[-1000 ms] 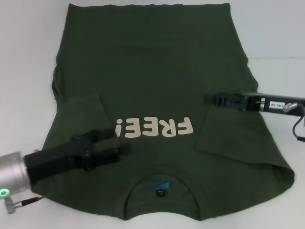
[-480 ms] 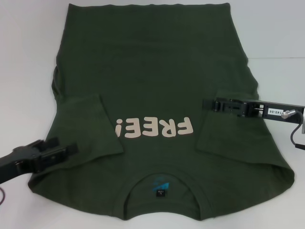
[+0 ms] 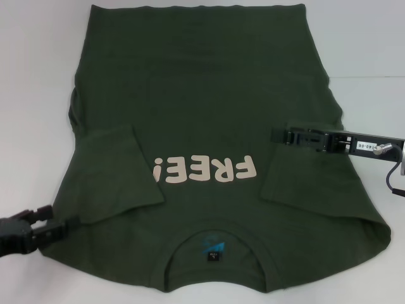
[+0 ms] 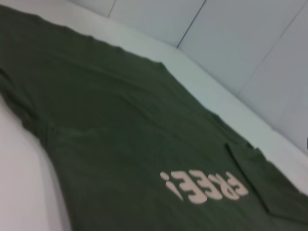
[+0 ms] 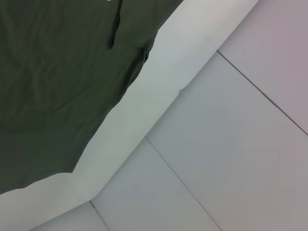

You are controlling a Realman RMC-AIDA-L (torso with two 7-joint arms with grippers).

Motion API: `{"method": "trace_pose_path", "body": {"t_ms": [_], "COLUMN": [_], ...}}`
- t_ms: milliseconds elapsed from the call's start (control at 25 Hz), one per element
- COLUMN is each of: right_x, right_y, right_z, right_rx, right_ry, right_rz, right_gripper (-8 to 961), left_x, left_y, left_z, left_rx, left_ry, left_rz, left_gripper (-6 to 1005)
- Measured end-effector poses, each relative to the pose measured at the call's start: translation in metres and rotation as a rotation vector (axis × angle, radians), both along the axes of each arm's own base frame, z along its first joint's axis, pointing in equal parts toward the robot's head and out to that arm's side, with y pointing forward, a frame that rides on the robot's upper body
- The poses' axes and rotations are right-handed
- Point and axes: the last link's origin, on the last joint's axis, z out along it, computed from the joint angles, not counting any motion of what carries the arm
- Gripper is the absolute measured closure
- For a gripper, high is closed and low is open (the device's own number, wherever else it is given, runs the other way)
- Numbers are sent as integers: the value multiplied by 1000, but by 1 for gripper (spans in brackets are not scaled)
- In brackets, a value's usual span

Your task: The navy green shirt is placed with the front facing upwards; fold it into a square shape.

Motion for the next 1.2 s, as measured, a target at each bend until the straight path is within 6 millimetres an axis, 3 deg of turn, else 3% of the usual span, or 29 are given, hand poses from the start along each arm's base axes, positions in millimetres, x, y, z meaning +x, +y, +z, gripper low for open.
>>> {"method": "trace_pose_path", "body": {"t_ms": [720, 1200], "right_x": [1, 1], "right_y": [1, 1], "right_z": [0, 1], "right_rx": [7, 10], "right_ry": [1, 4], "right_rz": [-9, -12], "right_gripper": [37, 37], "left_x": [-21, -25], "left_y": [1, -1], "left_z": [-3, -9], "left_rx": [-8, -25], "left_ry": [129, 147], "left_rz": [82, 101], "left_gripper": [66, 66]}}
